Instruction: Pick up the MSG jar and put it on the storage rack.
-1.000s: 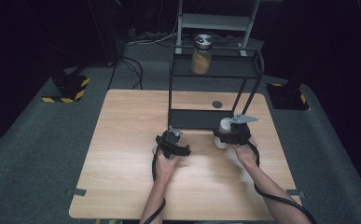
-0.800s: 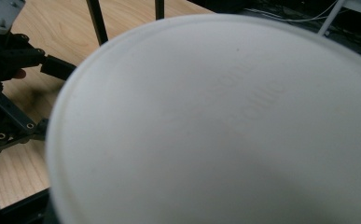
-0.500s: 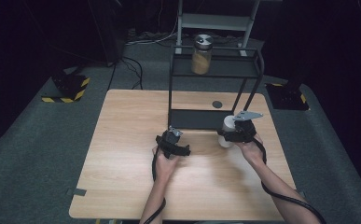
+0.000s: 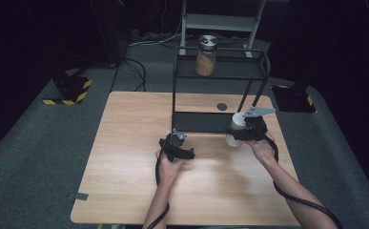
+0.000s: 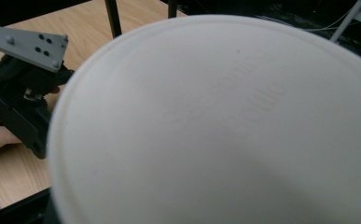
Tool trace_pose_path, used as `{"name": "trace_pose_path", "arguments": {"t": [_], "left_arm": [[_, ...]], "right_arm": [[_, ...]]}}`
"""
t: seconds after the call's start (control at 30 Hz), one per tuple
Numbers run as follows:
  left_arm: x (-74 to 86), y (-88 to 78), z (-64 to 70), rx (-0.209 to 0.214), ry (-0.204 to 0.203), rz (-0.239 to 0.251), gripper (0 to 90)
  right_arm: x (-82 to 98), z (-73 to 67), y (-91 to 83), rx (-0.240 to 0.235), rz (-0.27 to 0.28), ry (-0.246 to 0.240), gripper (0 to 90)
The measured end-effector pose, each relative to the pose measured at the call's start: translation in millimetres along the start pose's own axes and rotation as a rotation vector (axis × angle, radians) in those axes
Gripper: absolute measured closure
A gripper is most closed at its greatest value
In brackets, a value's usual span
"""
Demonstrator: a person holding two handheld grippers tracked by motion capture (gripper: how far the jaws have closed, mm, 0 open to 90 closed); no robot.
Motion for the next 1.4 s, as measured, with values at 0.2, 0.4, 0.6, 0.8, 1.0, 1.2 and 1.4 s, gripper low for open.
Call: {"name": "trace_pose_path", "arguments": {"t": [0.2,0.4,0.6,0.8,1.0,1.2,1.4], "left_arm": [[0.1,0.0,-0.3,0.002,0.0,0.001,2.2],[0.1,0.1,-0.3,0.002,0.0,0.001,2.1],[0.1,0.1,-0.2,0.001,-0.001,0.001,2.2],[0.2,0.1,-0.2,0.001,0.0,0.001,2.2],[0.1,0.1,-0.2,0.001,-0.001,0.001,2.2],[0.3,0.2,0.4,-0.001,-0.004,0.003,2.2],[0.3,0.2,0.4,-0.001,-0.004,0.003,2.2]], "right_arm": [[-13.0,-2.5,-9.0,-0.018,0.005,-0.015,35.1],[-27.3,-6.2,-18.4,-0.03,0.011,-0.029,35.1],[-37.2,-8.3,-24.5,-0.043,0.01,-0.039,35.1],[-49.6,-12.1,-33.4,-0.065,0.009,-0.063,35.1],[-65.7,-17.0,-45.9,-0.099,0.011,-0.094,35.1],[-80.9,-17.6,-58.2,-0.132,0.026,-0.107,35.2],[-94.0,-17.8,-69.9,-0.144,0.045,-0.122,35.2]]}}
Point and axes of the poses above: each handheld gripper's, and its own axes: y roughly forward along the jaws, x roughly out of its underside, z roughly to its right, the point moved 2 cm from there along y, roughly forward along the jaws, and after that the axes turned 11 degrees about y, right-handed, at the moved point
